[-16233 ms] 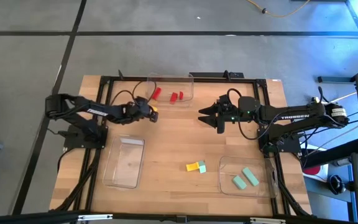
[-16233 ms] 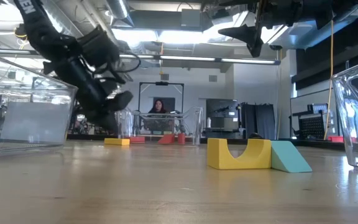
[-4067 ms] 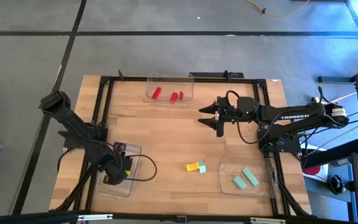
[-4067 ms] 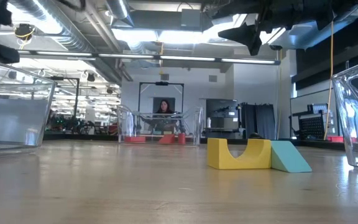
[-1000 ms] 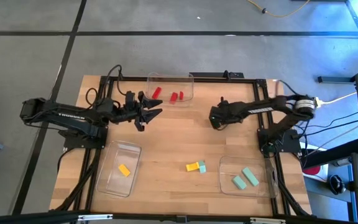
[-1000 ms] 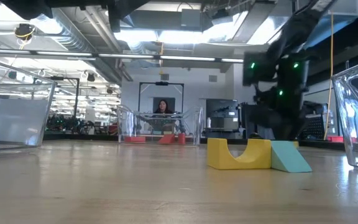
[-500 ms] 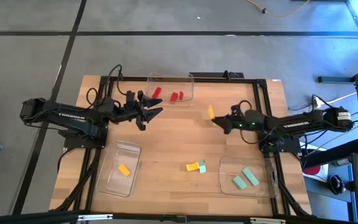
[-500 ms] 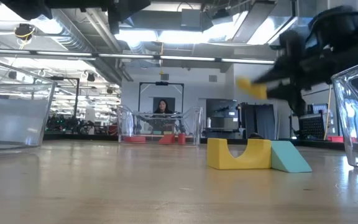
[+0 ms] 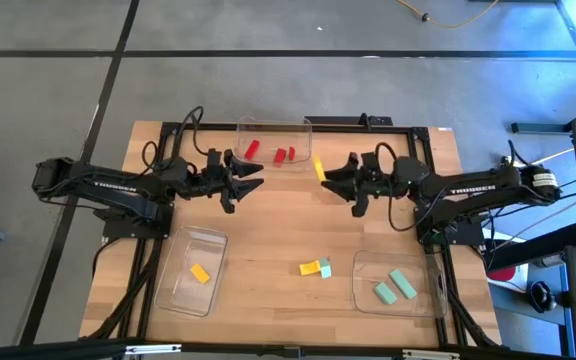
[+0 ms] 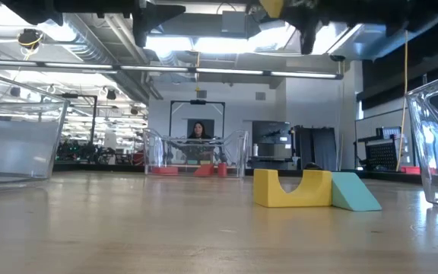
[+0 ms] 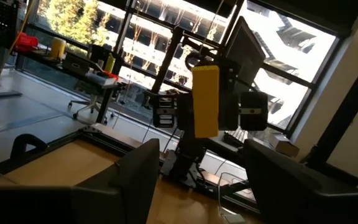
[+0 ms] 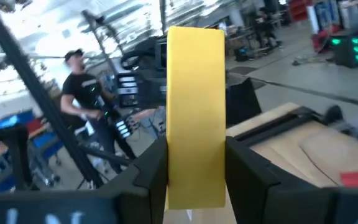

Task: Sort & place blocks by color
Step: Put the top yellow block in the left transparent bin

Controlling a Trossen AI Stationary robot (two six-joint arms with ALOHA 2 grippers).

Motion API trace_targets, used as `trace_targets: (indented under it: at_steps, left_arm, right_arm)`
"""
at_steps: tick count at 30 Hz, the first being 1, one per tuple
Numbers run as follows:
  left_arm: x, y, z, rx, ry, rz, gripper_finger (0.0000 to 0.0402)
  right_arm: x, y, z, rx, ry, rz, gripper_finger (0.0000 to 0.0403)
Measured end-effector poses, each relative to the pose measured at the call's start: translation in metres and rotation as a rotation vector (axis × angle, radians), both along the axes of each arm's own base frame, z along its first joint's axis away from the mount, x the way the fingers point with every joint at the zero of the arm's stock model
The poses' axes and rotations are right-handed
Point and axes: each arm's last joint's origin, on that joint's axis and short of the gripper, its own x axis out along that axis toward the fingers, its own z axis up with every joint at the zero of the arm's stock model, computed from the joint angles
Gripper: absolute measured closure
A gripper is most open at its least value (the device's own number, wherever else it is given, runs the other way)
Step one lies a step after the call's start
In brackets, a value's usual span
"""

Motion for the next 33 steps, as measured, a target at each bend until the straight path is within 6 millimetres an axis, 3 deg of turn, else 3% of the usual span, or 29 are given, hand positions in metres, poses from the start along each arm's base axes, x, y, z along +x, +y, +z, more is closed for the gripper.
trace_targets:
  at_steps: [4, 14, 20, 25, 33]
  left_arm:
    - [0.000, 0.000, 0.000, -0.001, 0.000, 0.000, 0.0179]
    - [0.002, 0.000, 0.000, -0.066, -0.017, -0.017, 0.0179]
    - [0.026, -0.003, -0.001, -0.072, 0.025, -0.038, 0.0179]
    - [0.053, -0.005, -0.002, -0.024, 0.078, -0.054, 0.0179]
    - [0.065, -0.005, 0.005, -0.010, 0.067, -0.090, 0.0179]
  right_arm:
    - [0.009, 0.005, 0.010, -0.046, 0.002, 0.026, 0.0279]
    - [0.013, 0.005, 0.005, -0.022, 0.021, 0.028, 0.0279]
    - [0.041, 0.006, -0.005, -0.030, 0.094, 0.023, 0.0279]
    - [0.072, 0.013, -0.003, -0.072, 0.108, 0.055, 0.0279]
    - [0.085, 0.016, -0.006, -0.070, 0.170, 0.080, 0.0279]
